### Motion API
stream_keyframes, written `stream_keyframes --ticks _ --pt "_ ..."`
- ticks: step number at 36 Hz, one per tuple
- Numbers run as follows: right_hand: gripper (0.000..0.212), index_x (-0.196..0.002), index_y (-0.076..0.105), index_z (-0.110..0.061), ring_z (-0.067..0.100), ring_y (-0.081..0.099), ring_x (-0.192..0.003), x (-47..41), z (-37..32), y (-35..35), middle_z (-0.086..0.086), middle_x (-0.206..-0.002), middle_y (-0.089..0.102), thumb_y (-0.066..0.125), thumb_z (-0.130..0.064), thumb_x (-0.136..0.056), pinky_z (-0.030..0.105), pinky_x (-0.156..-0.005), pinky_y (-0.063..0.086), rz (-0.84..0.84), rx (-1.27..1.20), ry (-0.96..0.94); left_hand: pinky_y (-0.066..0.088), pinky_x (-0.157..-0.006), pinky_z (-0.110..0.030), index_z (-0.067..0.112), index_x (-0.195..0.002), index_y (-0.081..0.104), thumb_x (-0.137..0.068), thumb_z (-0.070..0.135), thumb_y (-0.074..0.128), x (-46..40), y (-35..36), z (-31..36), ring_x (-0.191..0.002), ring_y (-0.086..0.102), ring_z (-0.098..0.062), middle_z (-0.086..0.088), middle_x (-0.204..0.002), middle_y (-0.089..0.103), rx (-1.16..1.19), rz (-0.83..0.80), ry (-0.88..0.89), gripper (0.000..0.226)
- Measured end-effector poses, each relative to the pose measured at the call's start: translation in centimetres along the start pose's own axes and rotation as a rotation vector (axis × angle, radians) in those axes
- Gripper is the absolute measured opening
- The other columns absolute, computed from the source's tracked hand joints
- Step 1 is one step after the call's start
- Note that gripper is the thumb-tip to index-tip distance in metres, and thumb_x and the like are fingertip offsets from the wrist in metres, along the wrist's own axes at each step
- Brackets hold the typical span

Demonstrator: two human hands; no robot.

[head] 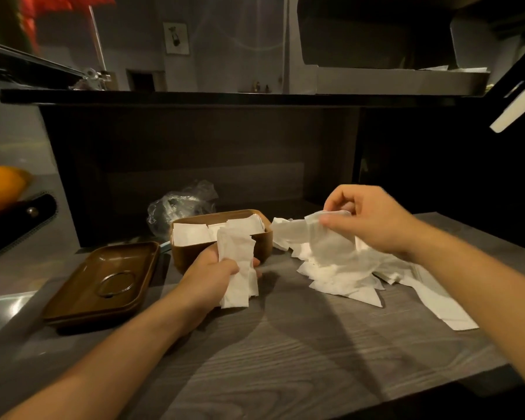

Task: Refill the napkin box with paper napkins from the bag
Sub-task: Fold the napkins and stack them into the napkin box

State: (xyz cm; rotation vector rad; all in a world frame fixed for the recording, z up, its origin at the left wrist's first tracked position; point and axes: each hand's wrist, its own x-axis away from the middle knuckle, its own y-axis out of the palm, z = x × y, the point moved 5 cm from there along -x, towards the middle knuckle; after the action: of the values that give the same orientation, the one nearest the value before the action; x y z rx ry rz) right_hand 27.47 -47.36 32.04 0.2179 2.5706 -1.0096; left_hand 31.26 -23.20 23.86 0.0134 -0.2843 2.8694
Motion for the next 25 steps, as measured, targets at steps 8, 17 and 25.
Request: stream_keyframes --ticks 8,17,25 --pt "0.006 -0.091 0.074 -0.026 0.0 0.067 -0.07 1.1 -4.9 1.7 -0.014 -0.078 0.071 0.078 -0.026 -0.086 0.013 -0.061 0.051 -0.365 -0.079 -0.087 0.059 -0.084 -0.042 0.028 -0.124 0.052 -0.104 0.026 0.05 1.0 0.8 0.8 -0.09 0.075 -0.018 0.002 -0.095 0.078 0.251 -0.092 -0.035 0.02" --pt "0.009 -0.086 0.075 -0.038 -0.006 0.065 -0.09 -0.4 -5.9 6.6 -0.025 -0.084 0.069 0.079 -0.03 -0.085 0.012 -0.066 0.054 -0.177 -0.033 -0.219 0.06 -0.076 -0.036 0.034 -0.132 0.055 -0.092 0.063 0.035 1.6 2.2 1.2 -0.1 0.074 -0.026 -0.006 -0.113 0.075 0.403 -0.374 -0.08 0.054" --pt "0.006 -0.086 0.077 -0.037 -0.005 0.066 -0.087 -1.3 -5.7 7.7 -0.022 -0.083 0.072 0.077 -0.031 -0.087 0.01 -0.063 0.054 -0.117 -0.183 -0.173 0.055 -0.098 -0.05 0.029 -0.14 0.051 -0.085 0.07 0.048 1.7 2.2 1.3 -0.109 0.068 -0.031 -0.011 -0.125 0.069 0.445 -0.52 0.016 0.069"
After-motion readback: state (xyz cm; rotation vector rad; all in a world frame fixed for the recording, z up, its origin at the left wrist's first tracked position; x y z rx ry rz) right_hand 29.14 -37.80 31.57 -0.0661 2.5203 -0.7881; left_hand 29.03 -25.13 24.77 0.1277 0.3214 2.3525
